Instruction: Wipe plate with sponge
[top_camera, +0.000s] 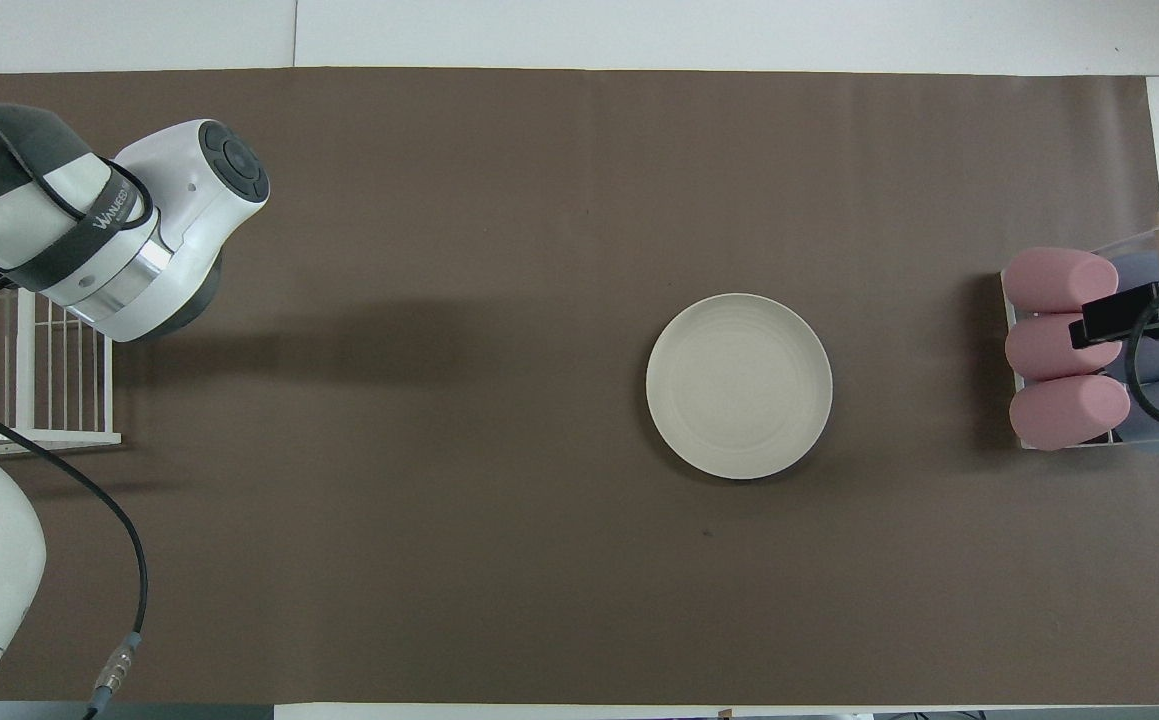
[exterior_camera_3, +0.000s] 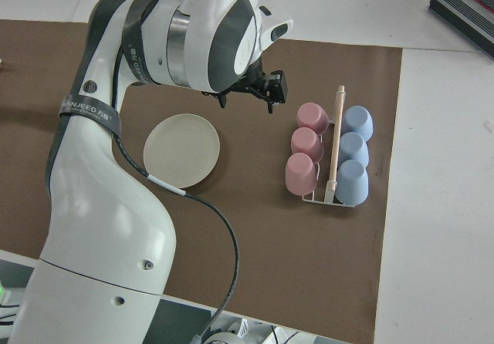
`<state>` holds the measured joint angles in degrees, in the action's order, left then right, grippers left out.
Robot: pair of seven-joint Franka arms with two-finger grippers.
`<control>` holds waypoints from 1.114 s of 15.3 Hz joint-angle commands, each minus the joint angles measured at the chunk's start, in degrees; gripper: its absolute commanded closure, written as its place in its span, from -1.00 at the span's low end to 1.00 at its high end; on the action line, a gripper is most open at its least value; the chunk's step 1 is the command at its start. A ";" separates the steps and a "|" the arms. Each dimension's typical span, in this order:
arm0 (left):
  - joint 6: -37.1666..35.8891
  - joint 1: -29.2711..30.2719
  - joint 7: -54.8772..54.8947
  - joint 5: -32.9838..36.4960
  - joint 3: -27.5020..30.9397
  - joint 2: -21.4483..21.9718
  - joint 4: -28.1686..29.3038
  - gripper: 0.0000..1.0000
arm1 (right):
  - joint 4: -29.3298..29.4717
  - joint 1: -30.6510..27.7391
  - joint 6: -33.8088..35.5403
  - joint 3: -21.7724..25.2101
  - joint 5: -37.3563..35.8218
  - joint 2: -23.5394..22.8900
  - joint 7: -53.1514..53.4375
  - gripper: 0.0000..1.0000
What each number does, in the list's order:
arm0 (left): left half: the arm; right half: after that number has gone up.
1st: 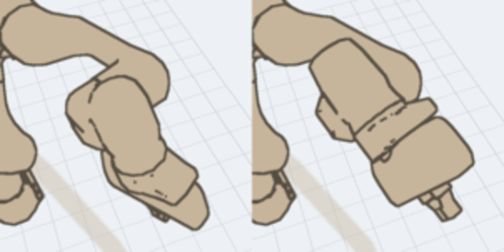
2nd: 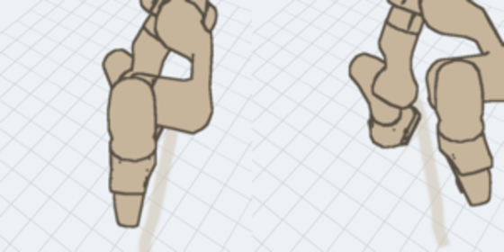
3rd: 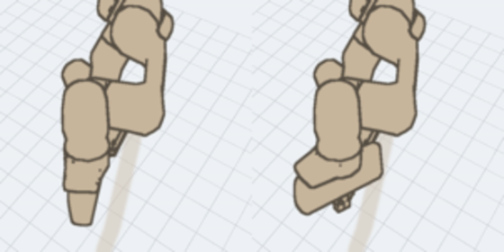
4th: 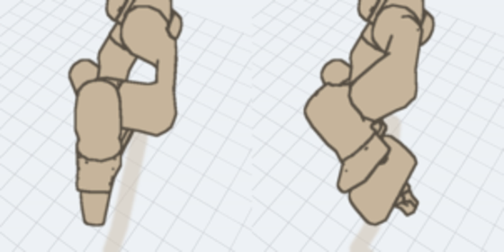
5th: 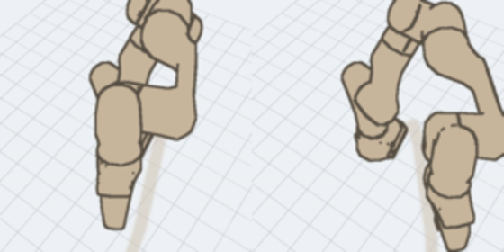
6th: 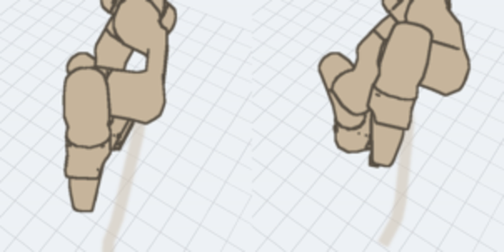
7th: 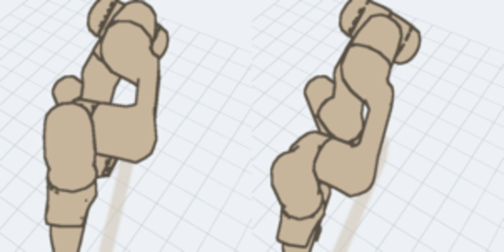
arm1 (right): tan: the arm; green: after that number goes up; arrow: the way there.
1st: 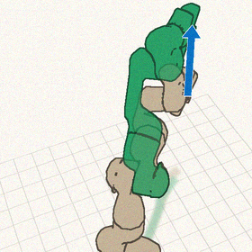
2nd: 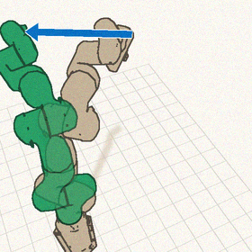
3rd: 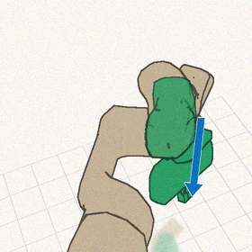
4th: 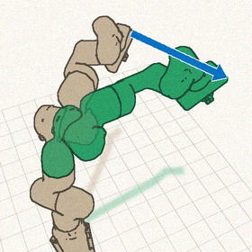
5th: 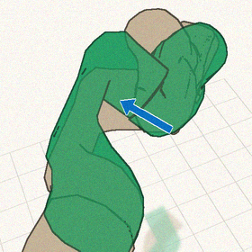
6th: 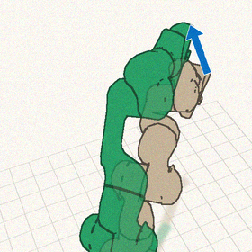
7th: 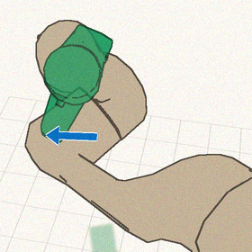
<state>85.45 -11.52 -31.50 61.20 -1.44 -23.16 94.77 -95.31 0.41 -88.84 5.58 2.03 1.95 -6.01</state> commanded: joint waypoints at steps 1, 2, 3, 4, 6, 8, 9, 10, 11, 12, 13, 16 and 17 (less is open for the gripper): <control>2.52 0.01 -2.94 -0.65 0.21 -0.23 0.93 1.00 | 0.03 -0.58 -0.81 -0.48 -0.71 0.25 -1.55 -1.00; 3.75 0.09 -4.61 -0.74 0.13 0.04 1.98 1.00 | 0.03 -1.19 -0.72 -0.65 -0.71 0.51 -1.64 -1.00; 4.72 0.10 -5.06 -1.35 0.13 0.04 2.26 1.00 | -0.06 -1.20 -0.64 -0.66 -0.71 0.51 -1.55 -1.00; 5.25 0.10 -5.06 -2.48 0.13 0.04 2.17 1.00 | -0.06 -1.20 -0.64 -0.66 -0.71 0.60 -1.55 -1.00; 6.04 0.10 -4.97 -3.11 0.13 0.04 1.91 1.00 | 0.03 -0.85 -0.64 -0.57 -0.71 0.60 -1.37 -1.00; 6.31 0.10 -4.97 -3.11 0.13 0.04 2.00 0.78 | 0.03 -0.58 -0.64 -0.66 -0.71 0.60 -1.37 -1.00; 6.92 0.10 -4.89 -3.11 0.13 0.04 2.00 0.44 | 0.03 -0.58 -0.64 -0.57 -0.71 0.60 -1.29 -1.00; 7.27 0.10 -4.89 -3.11 0.13 0.04 2.17 -0.29 | 0.03 -0.58 -0.64 -0.57 -0.71 0.60 -1.20 -1.00; 7.28 0.10 -4.80 -3.11 0.13 0.04 2.17 -0.67 | 0.12 -0.58 -0.72 -0.57 -0.71 0.60 -1.11 -1.00; 7.28 0.10 -4.80 -3.11 0.13 0.04 2.17 -0.73 | 0.12 -0.49 -0.72 -0.57 -0.71 0.60 -1.11 -1.00; 7.28 0.10 -4.71 -3.11 0.13 0.04 2.17 -0.83 | 0.12 -0.49 -0.72 -0.57 -0.71 0.60 -1.11 -1.00; 7.28 0.10 -4.45 -3.11 0.04 0.04 2.17 -0.96 | 0.12 -0.49 -0.81 -0.66 -0.71 0.60 -1.02 -1.00; 7.28 0.10 -4.27 -3.20 0.04 0.13 2.17 -1.00 | 0.12 -0.49 -0.81 -0.66 -0.71 0.60 -0.94 -1.00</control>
<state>91.57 -11.52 -35.68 58.60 -1.48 -23.37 96.34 -95.10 0.32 -88.96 5.44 2.03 2.17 -6.04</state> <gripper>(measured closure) 0.220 0.000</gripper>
